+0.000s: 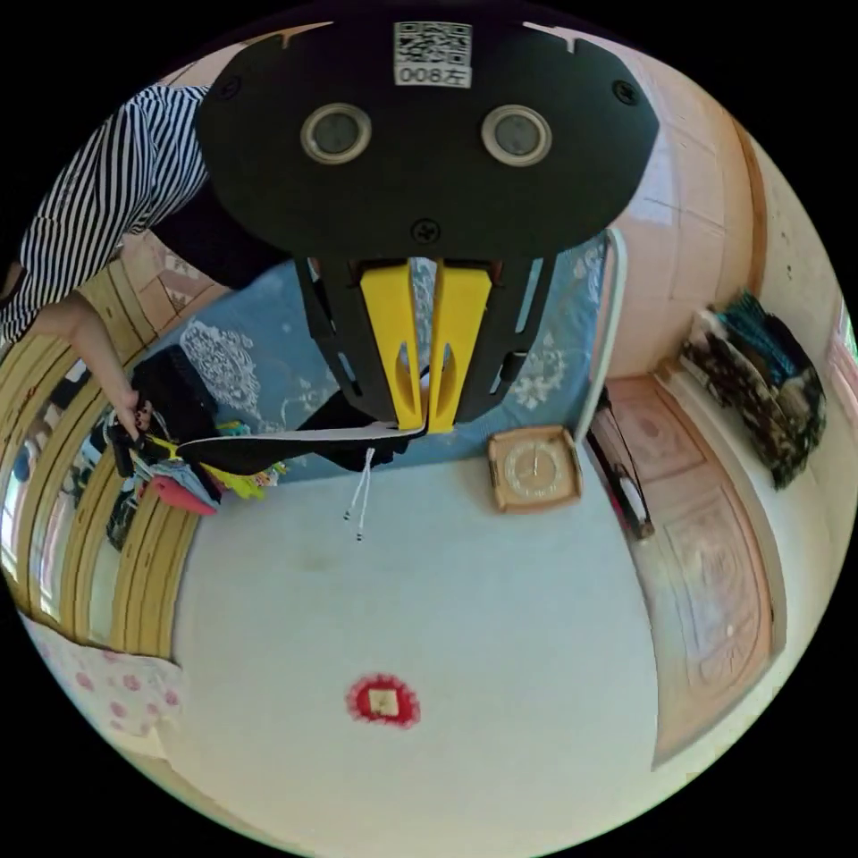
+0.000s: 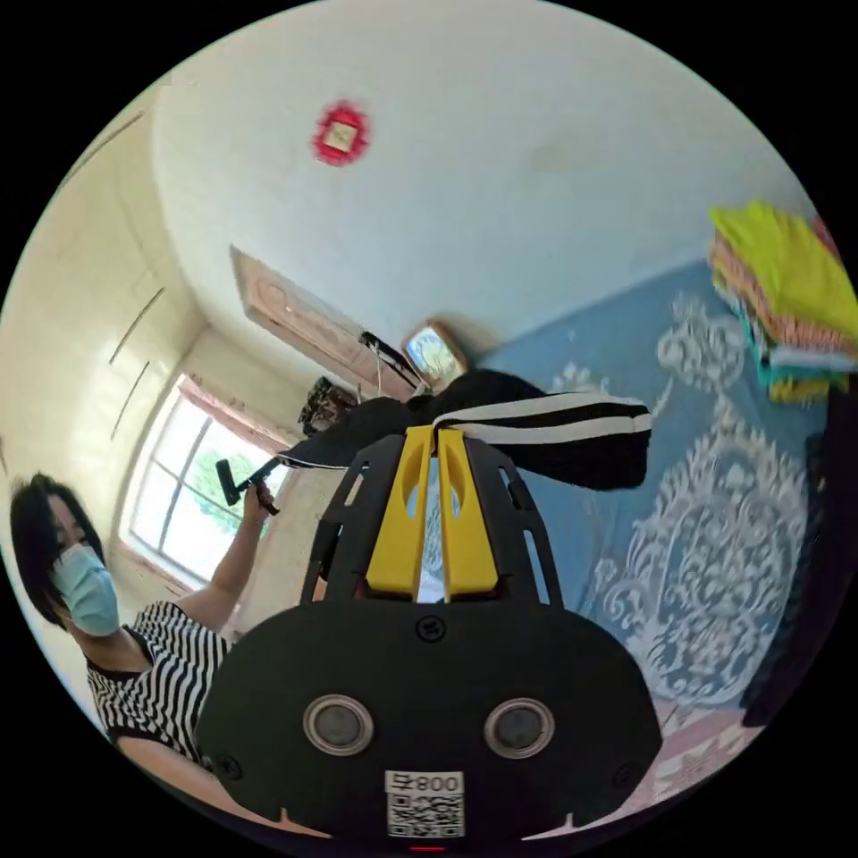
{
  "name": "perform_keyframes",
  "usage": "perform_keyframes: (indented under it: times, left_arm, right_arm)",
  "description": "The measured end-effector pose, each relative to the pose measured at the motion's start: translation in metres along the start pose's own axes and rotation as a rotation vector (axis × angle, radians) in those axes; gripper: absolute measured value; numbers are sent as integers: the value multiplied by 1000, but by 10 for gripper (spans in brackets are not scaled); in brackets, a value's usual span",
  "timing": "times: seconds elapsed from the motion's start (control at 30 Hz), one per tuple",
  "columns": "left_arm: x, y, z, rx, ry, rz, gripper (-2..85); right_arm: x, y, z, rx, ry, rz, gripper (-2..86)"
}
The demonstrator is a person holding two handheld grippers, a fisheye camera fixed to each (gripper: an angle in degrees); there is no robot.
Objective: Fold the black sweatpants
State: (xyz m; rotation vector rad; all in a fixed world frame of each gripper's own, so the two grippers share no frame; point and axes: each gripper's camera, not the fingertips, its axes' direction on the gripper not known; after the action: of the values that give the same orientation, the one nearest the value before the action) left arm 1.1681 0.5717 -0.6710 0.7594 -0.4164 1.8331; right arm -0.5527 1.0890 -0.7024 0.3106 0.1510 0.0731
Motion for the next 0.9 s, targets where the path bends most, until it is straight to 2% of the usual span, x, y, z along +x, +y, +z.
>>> perform_keyframes:
  times: [0.07, 0.13, 0.27, 0.37, 0.47, 0.63, 0.7, 0.8, 0.9]
  left_arm:
    - [-11, 12, 39, -95, 35, -61, 9]
    - [-9, 9, 82, -207, 49, -56, 9]
    - [13, -34, 113, -203, 71, 56, 9]
    - [41, -97, 114, -109, 92, 167, 8]
    - [80, -168, 81, 76, 85, 308, 8]
    - [128, -234, -21, 427, -119, 482, 9]
    - [122, -234, -47, 493, -176, 477, 9]
    - [94, -215, -61, 510, -223, 450, 10]
    - [57, -182, -30, 402, -276, 404, 9]
  right_arm:
    - [61, 18, 26, -67, -51, 208, 5]
    - [85, 21, 35, -99, -29, 275, 5]
    - [107, -8, 26, -91, -11, 285, 4]
    - [102, -44, -8, 18, -9, 229, 4]
    - [79, -80, -58, 171, 3, 127, 5]
    - [19, -118, -136, 411, 6, -89, 4]
    - [2, -125, -151, 458, -13, -161, 4]
    - [-9, -129, -153, 461, -80, -263, 5]
    - [4, -127, -119, 347, -91, -281, 5]
